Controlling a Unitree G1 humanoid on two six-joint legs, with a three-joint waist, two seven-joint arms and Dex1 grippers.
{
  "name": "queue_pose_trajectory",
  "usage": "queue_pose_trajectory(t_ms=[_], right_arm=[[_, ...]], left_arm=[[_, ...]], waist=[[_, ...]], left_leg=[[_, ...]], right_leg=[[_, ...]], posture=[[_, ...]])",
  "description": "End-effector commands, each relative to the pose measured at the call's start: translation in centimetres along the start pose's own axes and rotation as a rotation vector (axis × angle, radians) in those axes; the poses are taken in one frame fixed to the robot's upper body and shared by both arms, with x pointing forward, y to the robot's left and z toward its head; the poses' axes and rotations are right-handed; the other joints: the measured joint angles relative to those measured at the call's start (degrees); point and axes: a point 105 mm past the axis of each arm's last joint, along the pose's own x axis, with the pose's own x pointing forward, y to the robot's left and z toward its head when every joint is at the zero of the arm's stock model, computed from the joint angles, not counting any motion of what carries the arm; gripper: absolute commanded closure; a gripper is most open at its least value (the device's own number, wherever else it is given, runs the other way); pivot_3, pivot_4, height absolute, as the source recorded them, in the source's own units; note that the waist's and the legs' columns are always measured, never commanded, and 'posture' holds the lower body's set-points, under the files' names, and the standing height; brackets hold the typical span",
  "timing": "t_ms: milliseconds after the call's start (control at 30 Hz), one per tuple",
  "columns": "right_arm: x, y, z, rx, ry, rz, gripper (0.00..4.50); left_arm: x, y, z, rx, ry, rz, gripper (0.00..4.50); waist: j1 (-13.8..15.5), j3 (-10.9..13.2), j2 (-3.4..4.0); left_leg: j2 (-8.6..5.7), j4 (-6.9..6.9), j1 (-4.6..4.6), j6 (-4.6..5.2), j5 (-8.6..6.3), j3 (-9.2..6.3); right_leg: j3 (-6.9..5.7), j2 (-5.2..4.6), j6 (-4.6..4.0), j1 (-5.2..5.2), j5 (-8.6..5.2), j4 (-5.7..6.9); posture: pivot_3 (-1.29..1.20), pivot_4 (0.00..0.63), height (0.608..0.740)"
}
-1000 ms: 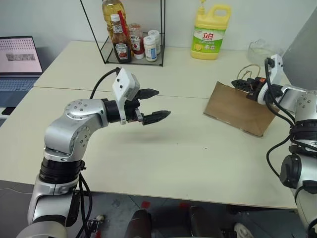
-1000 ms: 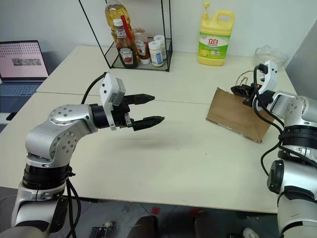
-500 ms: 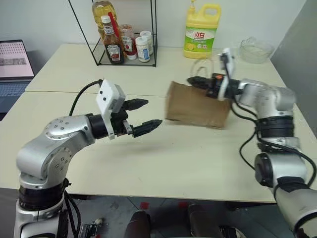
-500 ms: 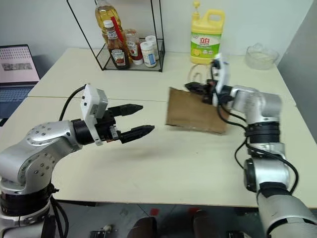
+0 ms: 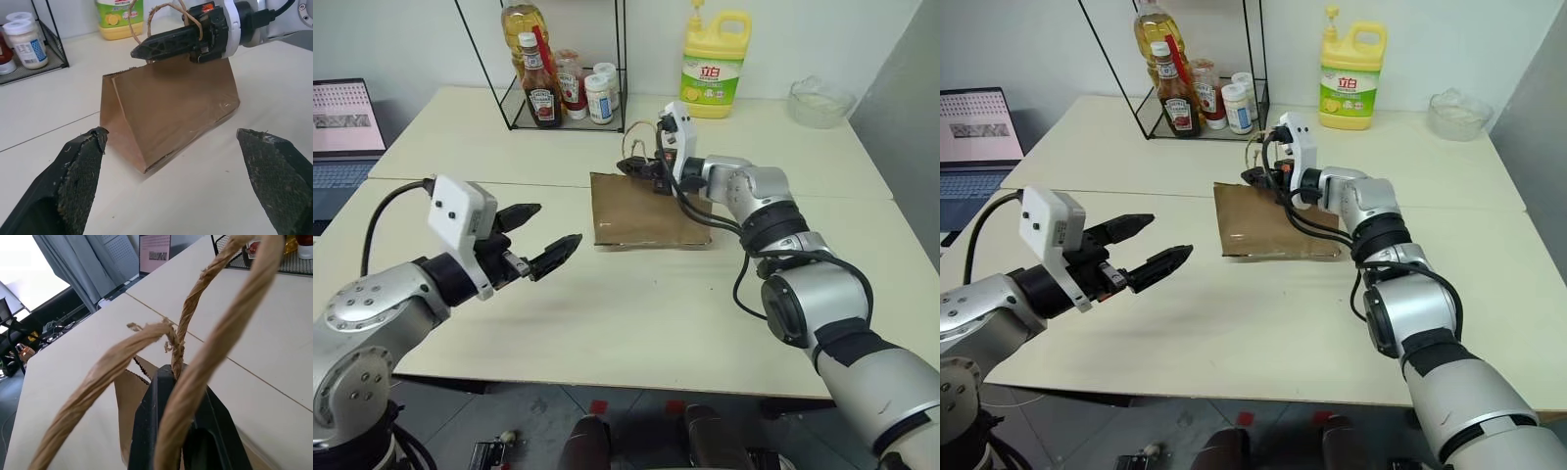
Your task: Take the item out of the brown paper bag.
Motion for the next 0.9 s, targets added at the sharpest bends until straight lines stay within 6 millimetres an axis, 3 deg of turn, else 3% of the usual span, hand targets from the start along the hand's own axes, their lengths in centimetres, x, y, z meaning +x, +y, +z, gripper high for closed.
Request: queue_pose_trajectory(t_ms=[33, 400, 900], right_arm=[[0.6, 1.1, 2.2, -0.05, -0.061, 0.028, 4.46], [0.6, 1.0, 4.2, -0.095, -0.026, -0.095, 4.46], [0.8, 2.7, 6.0, -0.096, -0.036, -0.16, 4.46]], left_arm=[[-0.7, 0.0, 0.9, 0.043, -0.023, 0.026, 0.0], [-0.8, 0.6, 1.2, 0.053, -0.02, 0.032, 0.0], [-1.2, 0.8, 1.2, 0.067, -0.019, 0.04, 0.0]], waist=[[0.0, 0.0, 0.0], [0.0, 0.0, 0.01], [0.0, 0.0, 0.02]], left_leg=[[0.0, 0.0, 0.0, 0.0, 0.0, -0.01], [0.01, -0.01, 0.0, 0.01, 0.0, -0.02], [0.01, -0.08, -0.07, 0.04, -0.02, 0.0]], right_leg=[[0.0, 0.01, 0.0, 0.0, 0.0, 0.0], [0.0, 0.02, -0.01, -0.01, 0.0, 0.03], [0.0, 0.02, -0.01, -0.16, 0.0, 0.03]], posture=[[0.0, 0.15, 0.74], [0.0, 0.15, 0.74], [0.0, 0.15, 0.74]])
